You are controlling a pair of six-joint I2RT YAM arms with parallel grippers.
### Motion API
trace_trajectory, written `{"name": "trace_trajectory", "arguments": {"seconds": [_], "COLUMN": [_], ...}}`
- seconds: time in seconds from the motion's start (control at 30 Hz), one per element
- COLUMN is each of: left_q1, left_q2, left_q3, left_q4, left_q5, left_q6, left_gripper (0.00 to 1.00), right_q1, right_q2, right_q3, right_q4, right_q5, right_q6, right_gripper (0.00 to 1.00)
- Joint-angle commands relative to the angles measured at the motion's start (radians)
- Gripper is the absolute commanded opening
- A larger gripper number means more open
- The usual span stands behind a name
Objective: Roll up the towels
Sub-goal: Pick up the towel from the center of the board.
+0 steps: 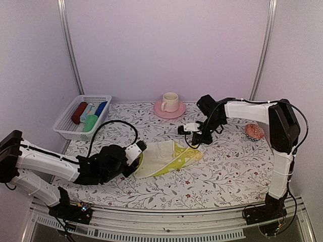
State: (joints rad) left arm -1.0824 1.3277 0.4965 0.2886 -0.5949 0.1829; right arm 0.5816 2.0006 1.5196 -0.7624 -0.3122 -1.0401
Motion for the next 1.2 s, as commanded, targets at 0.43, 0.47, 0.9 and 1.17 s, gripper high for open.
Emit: {"name": "trace_trajectory", "arguments": {"seconds": [0.43,0.47,0.9,1.17], "left_q1": [0.065,0.080,0.221,0.345], "left_q2": [-0.047,-0.049,0.277,0.504], "left_q3": [0.065,0.088,0.542,0.734], "left_q4": [-0.077,-0.105,-0.377,-0.499], "left_q5": [-0.007,0.008,0.530,1.008], "left_q6": [-0.130,-0.150,-0.185,0.012], "left_gripper": [0.96,0.96,0.94,0.97], "right_q1": [-0.047,-0.049,-0.155,-0.169], "right_q2": [-0.160,-0.189,-0.360,-0.327], "right_q3": [-0.092,-0.129,-0.283,-0.315], "right_q4": [-0.058,-0.071,0.005,0.085], "right_q5": [0.115,0.134,0.354,0.409], "right_q6": [-0.035,-0.066,-0.163,-0.131], "right_gripper": [0.02,0.02,0.02,0.02]}}
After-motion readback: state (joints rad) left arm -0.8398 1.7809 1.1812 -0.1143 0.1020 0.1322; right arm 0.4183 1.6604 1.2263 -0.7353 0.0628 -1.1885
